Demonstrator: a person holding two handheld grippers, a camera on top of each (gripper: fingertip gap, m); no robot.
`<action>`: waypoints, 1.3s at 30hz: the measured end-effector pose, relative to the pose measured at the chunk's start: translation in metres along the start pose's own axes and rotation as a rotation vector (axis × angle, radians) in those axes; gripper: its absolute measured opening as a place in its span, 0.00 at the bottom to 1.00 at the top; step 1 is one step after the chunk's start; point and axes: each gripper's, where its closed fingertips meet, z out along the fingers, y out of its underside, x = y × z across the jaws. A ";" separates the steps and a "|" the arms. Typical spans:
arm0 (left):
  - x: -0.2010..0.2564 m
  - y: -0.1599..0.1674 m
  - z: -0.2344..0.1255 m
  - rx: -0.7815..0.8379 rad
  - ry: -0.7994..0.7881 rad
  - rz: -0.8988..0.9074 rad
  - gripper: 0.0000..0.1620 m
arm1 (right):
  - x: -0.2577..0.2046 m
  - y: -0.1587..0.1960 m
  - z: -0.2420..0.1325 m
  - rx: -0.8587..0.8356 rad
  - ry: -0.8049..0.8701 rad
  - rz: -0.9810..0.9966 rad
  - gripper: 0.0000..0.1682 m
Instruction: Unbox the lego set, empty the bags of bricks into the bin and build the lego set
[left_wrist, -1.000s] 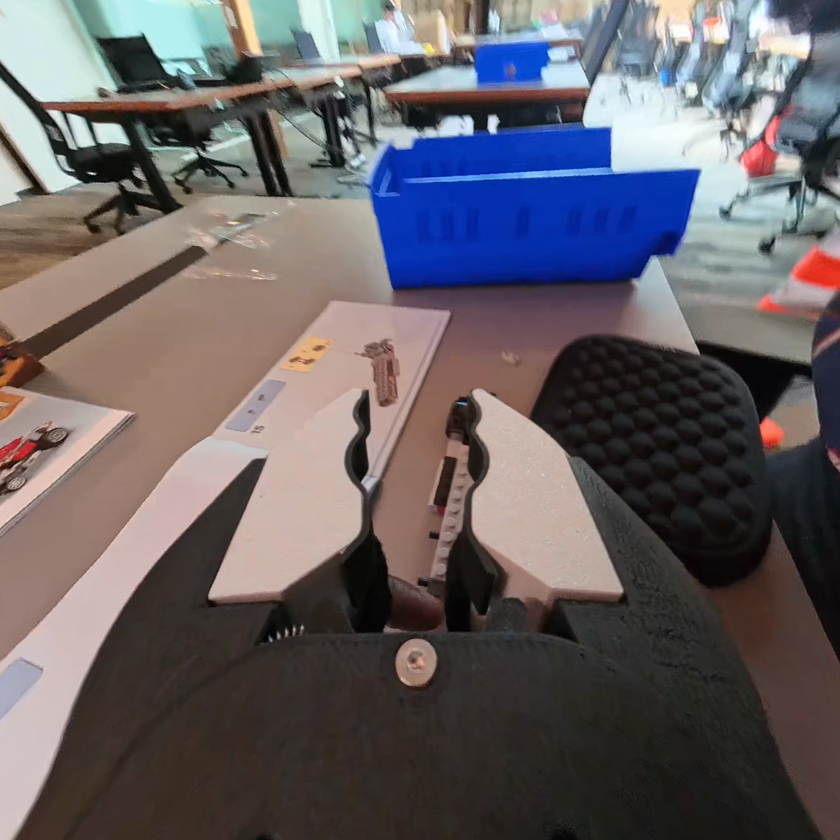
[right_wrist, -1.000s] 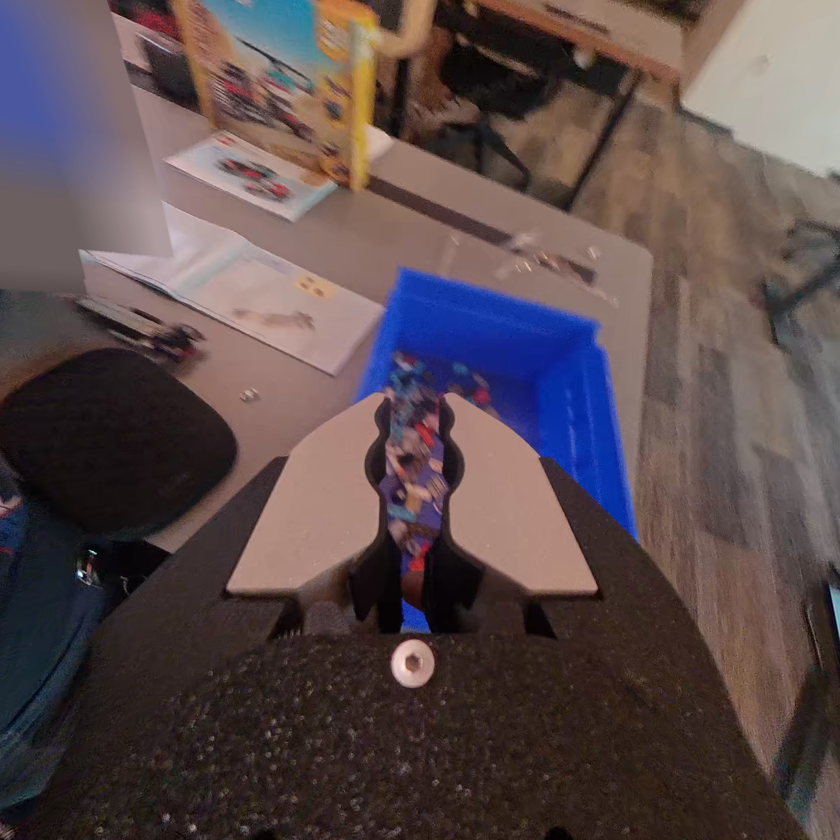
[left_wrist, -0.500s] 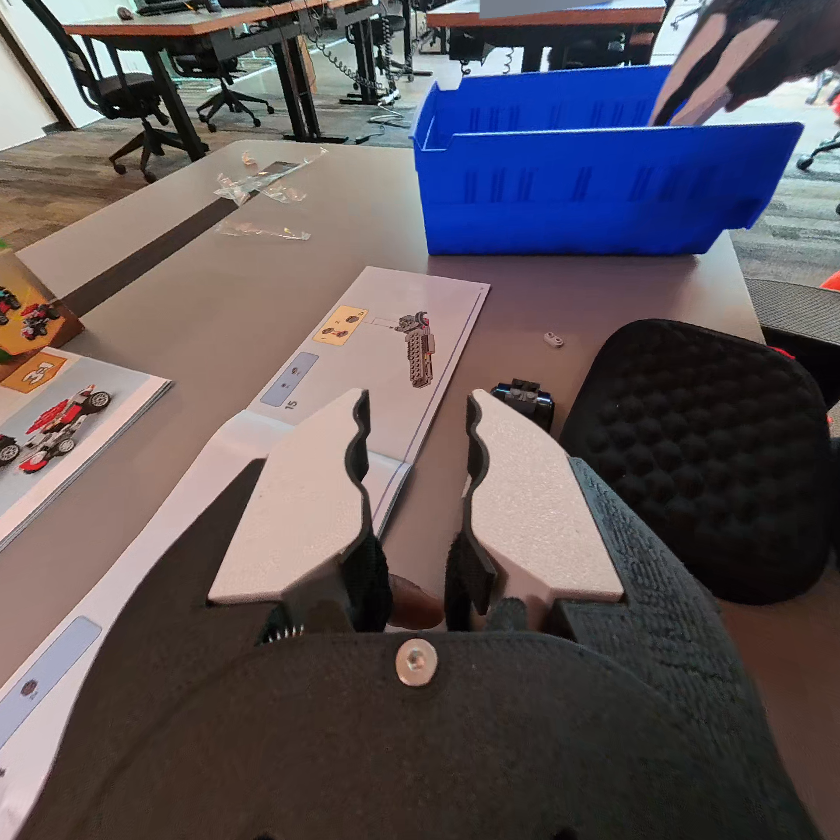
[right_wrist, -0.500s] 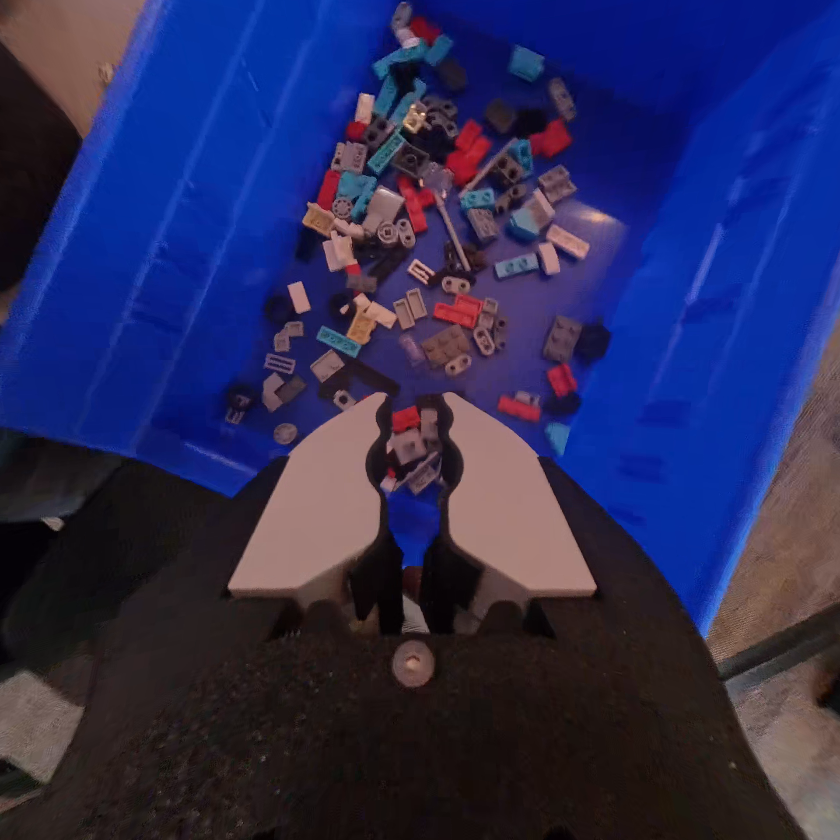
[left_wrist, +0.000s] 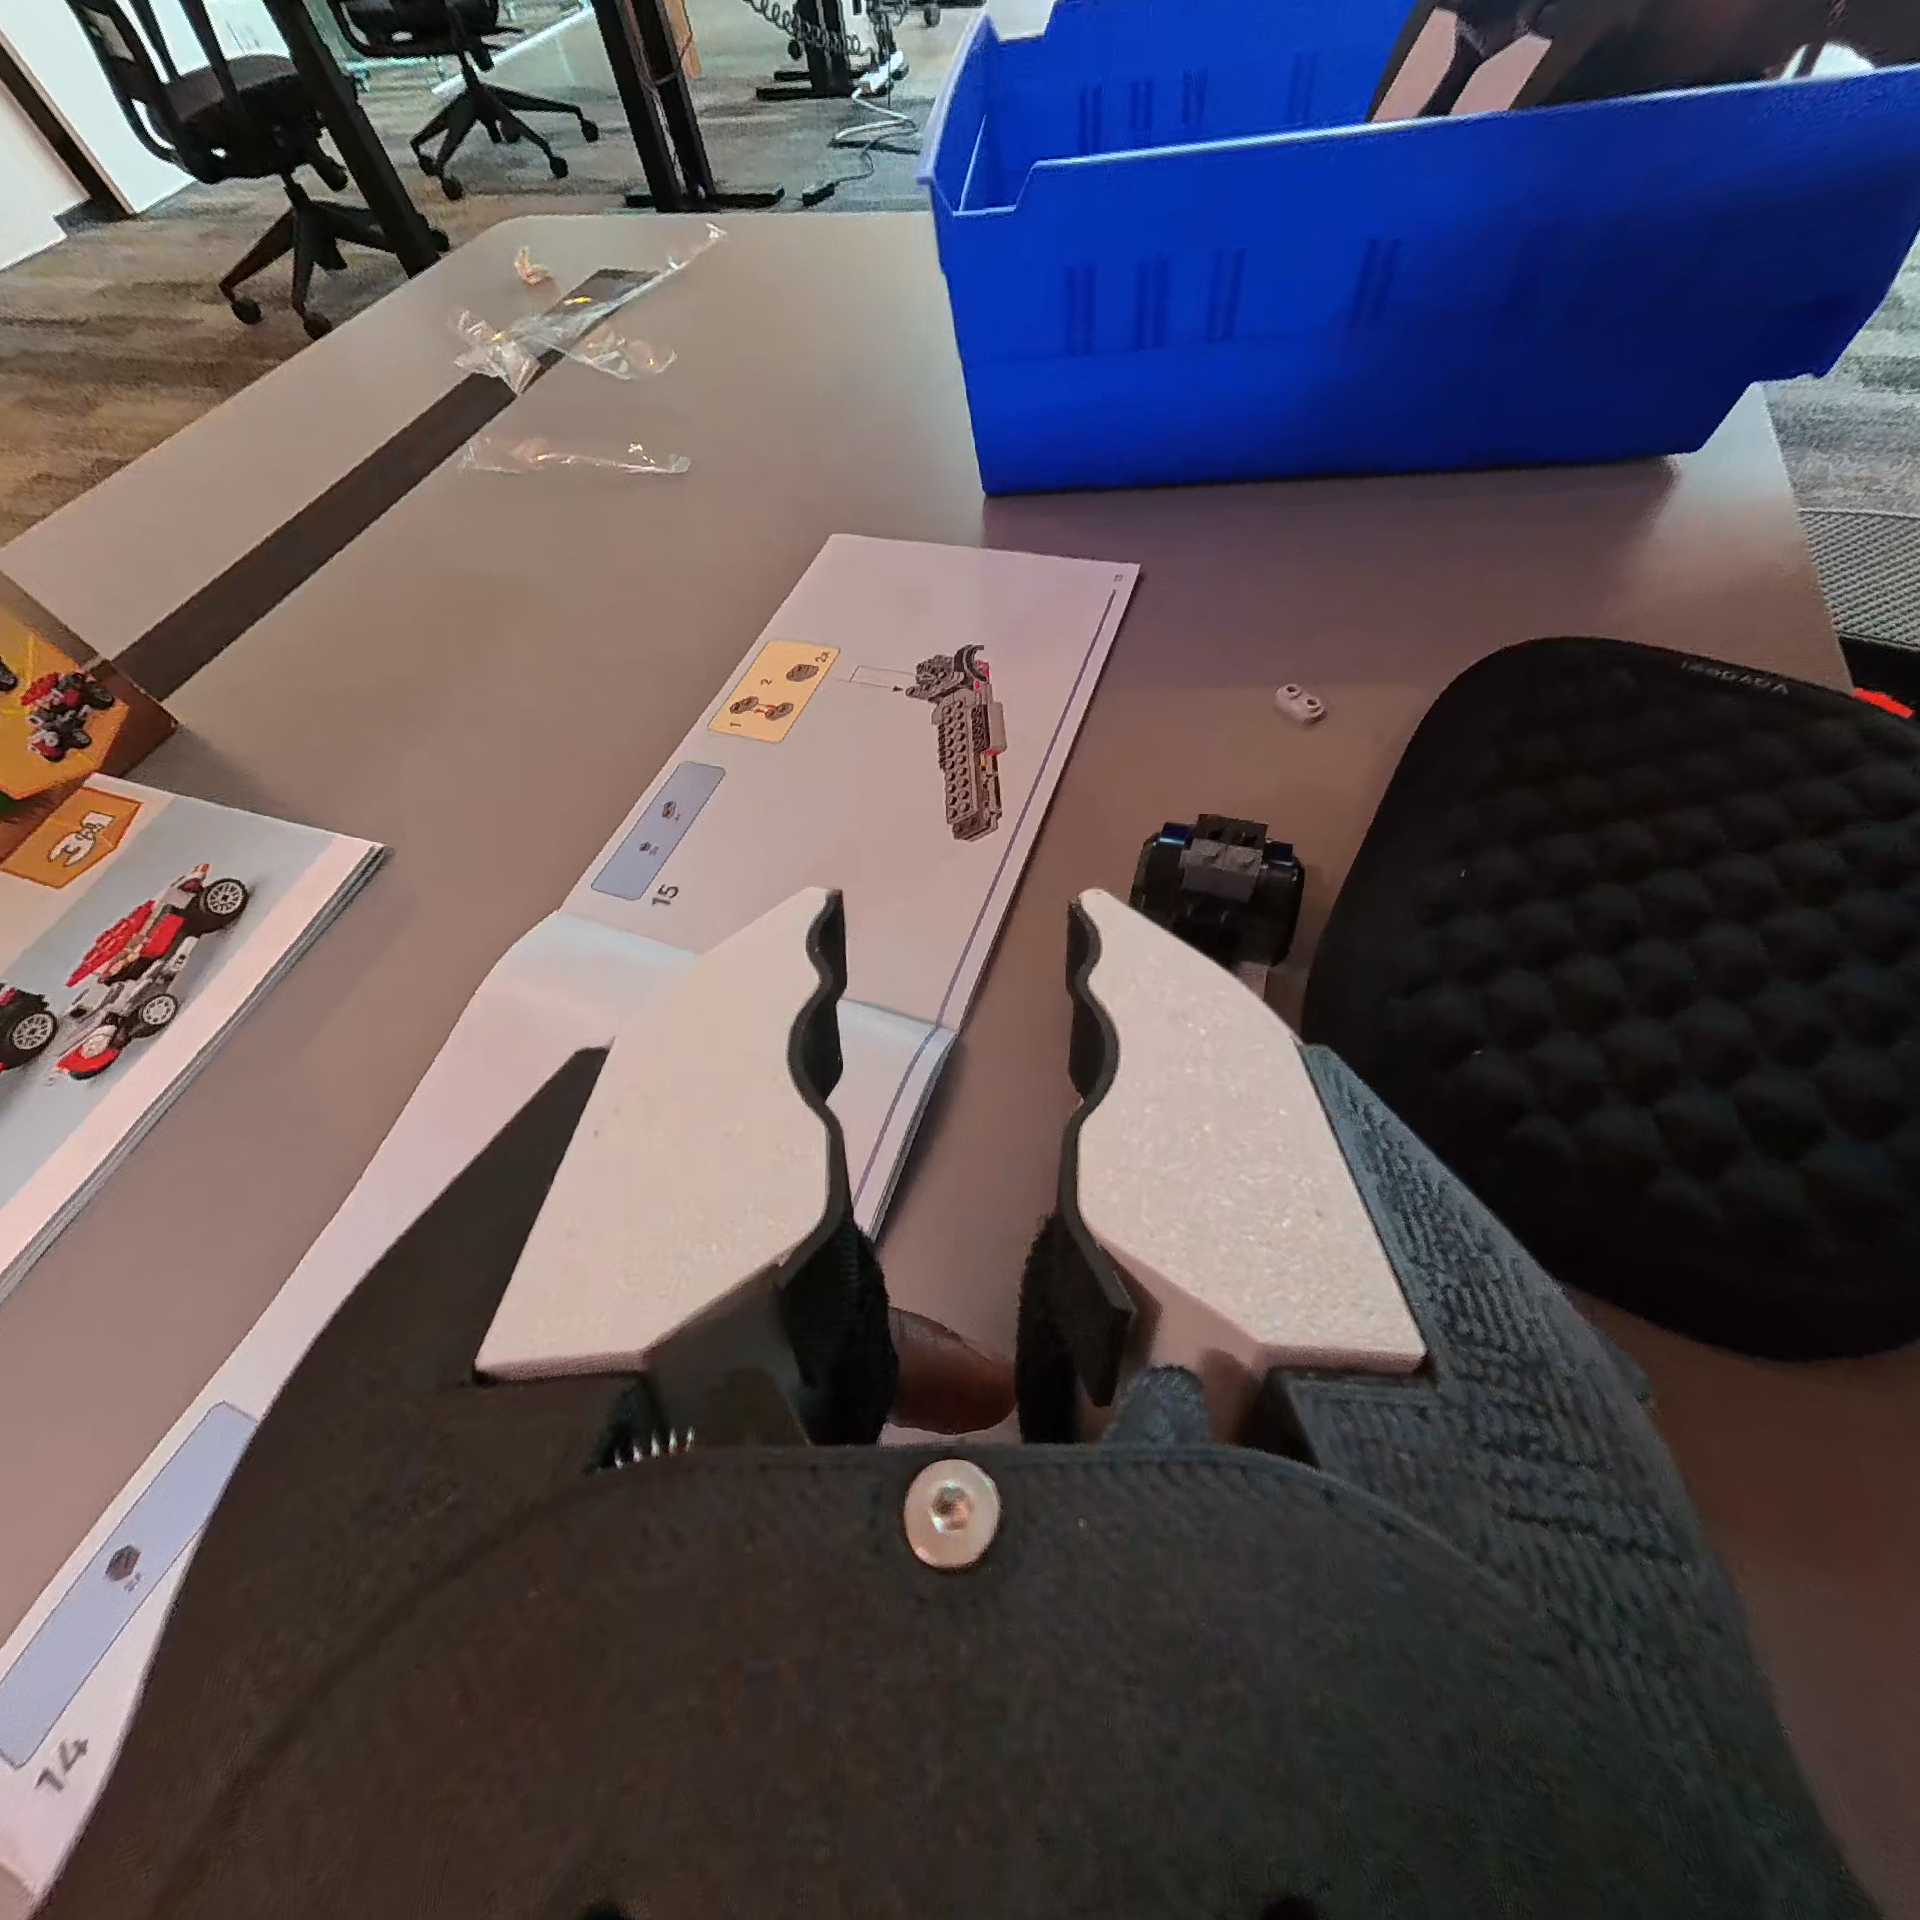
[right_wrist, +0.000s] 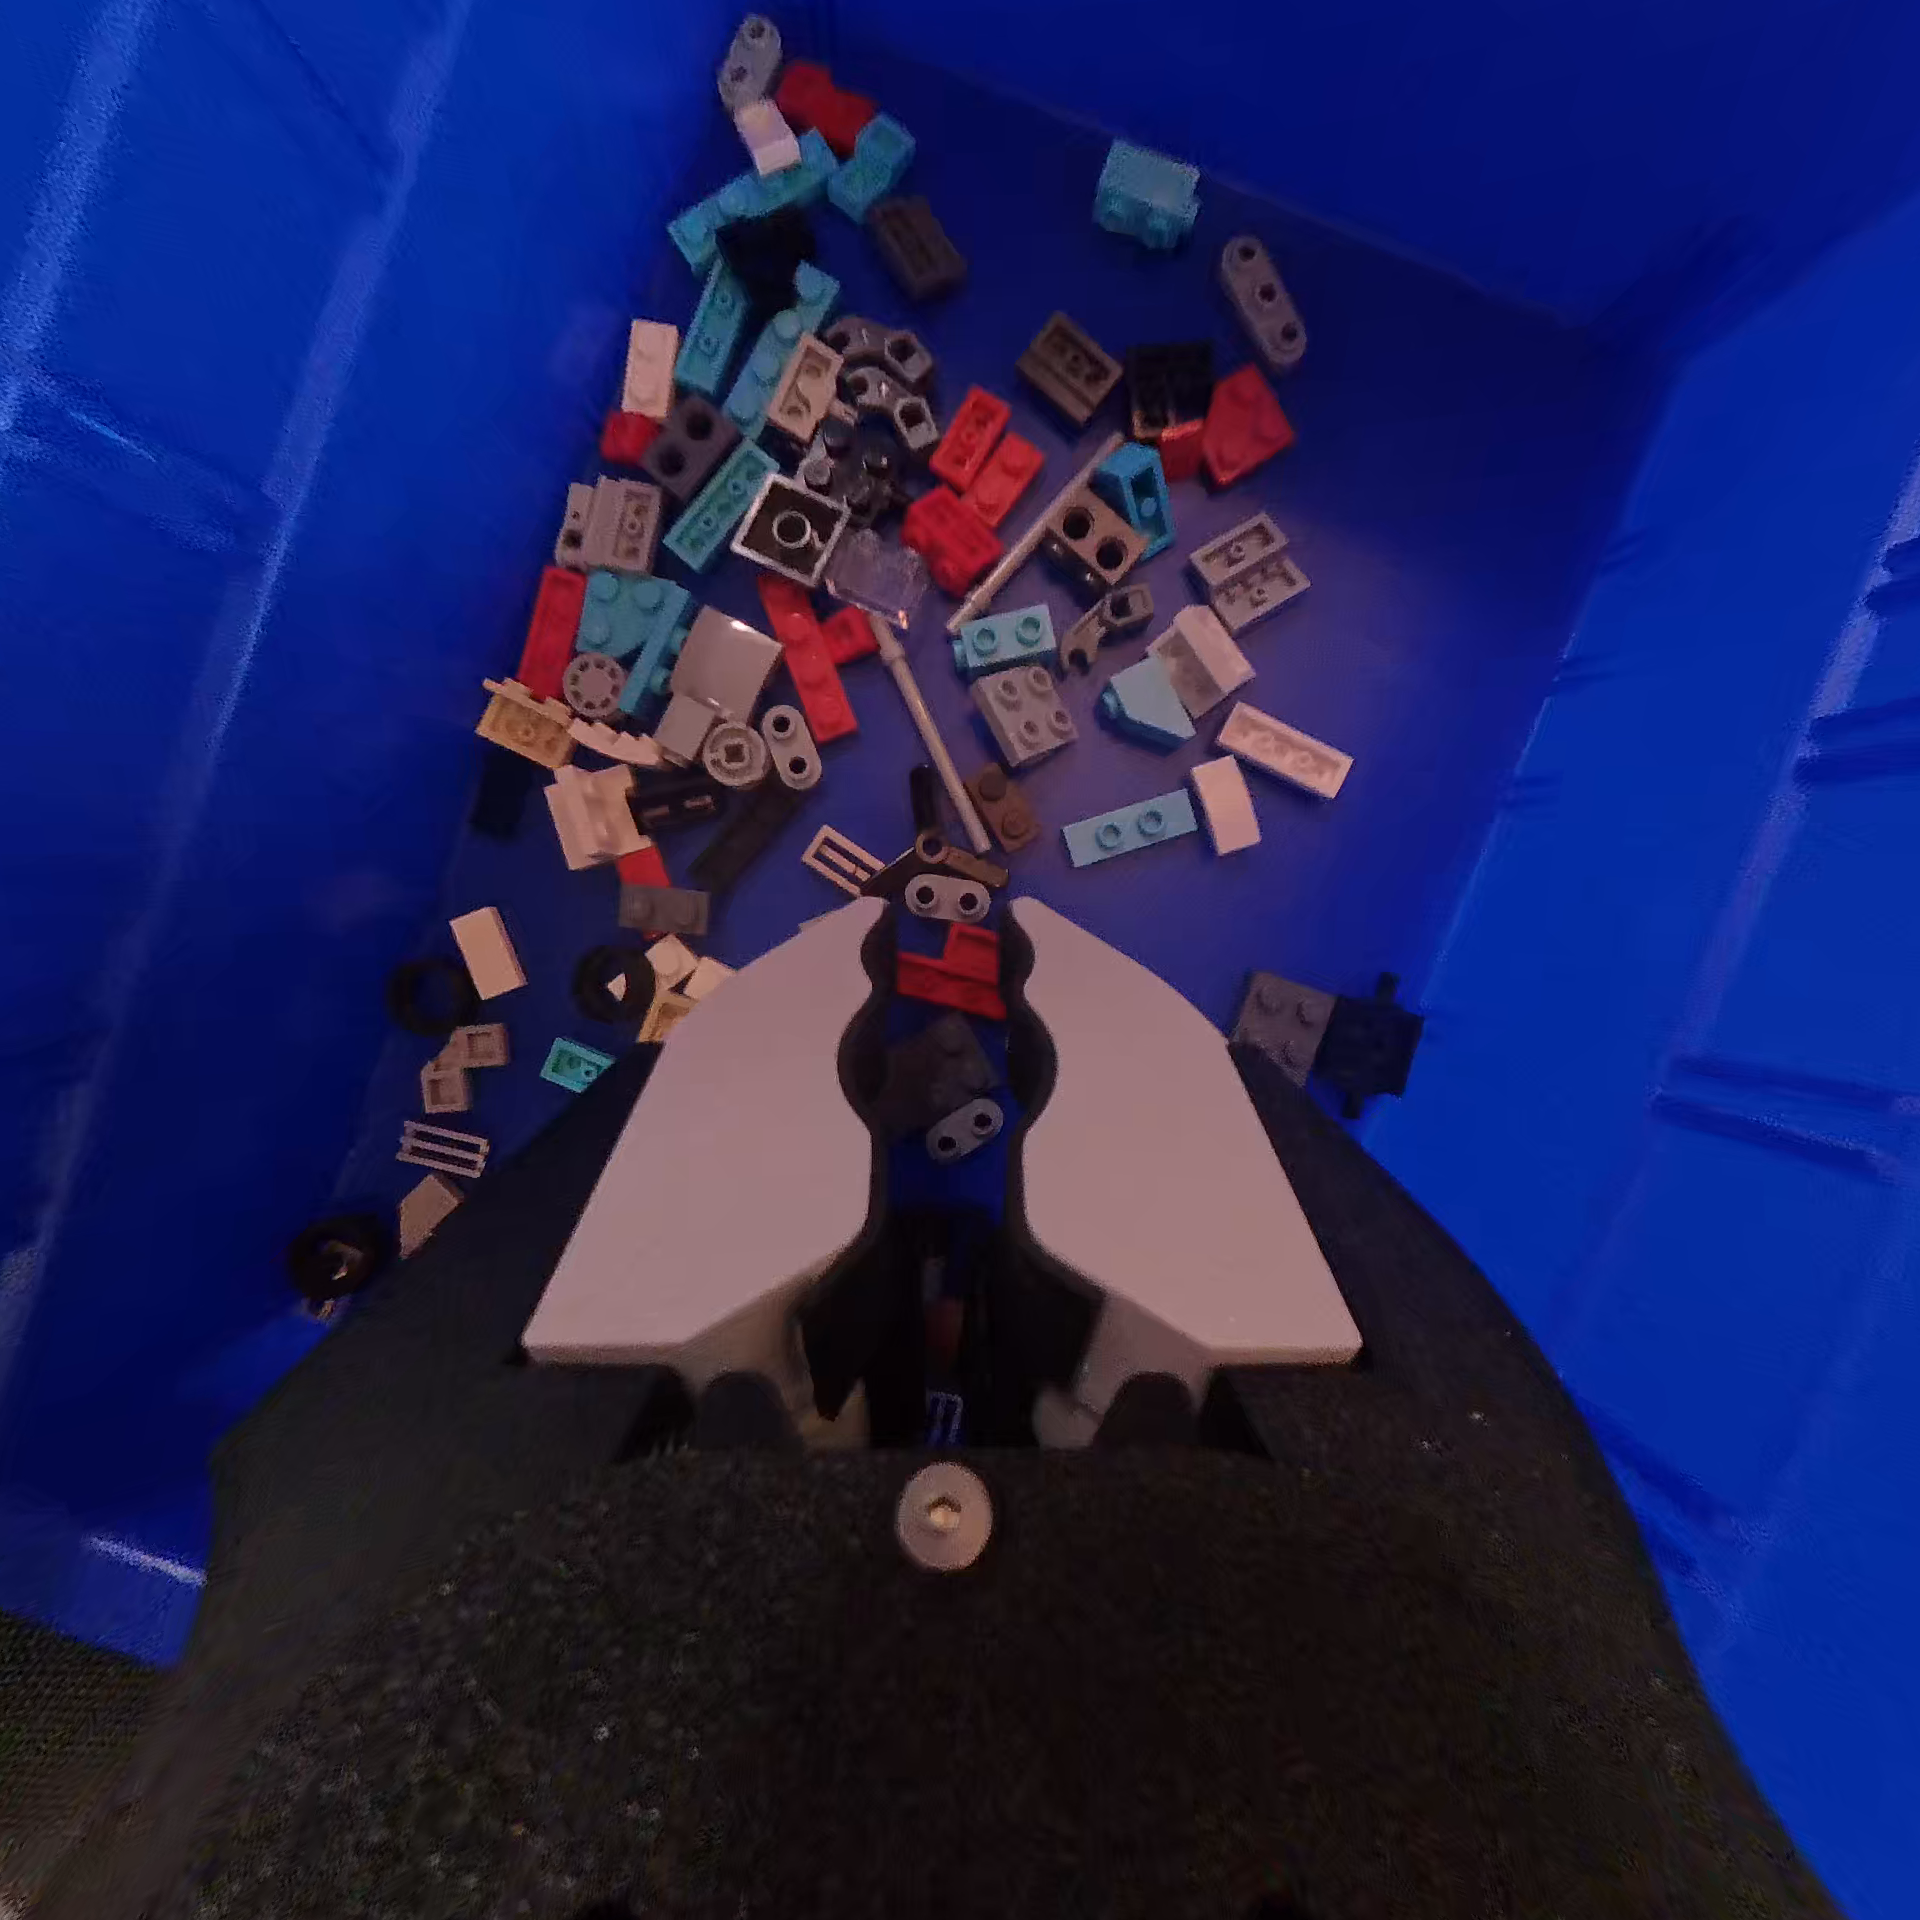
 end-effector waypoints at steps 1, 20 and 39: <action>-0.001 0.001 -0.001 0.001 -0.002 -0.001 0.25 | 0.001 0.003 0.002 -0.021 0.005 0.004 0.12; -0.002 -0.001 -0.007 0.109 0.008 -0.013 0.25 | -0.111 -0.121 -0.110 0.419 0.055 -0.174 0.09; 0.012 -0.006 -0.010 0.165 0.040 0.030 0.25 | -0.193 -0.078 0.054 0.017 -0.174 -0.293 0.14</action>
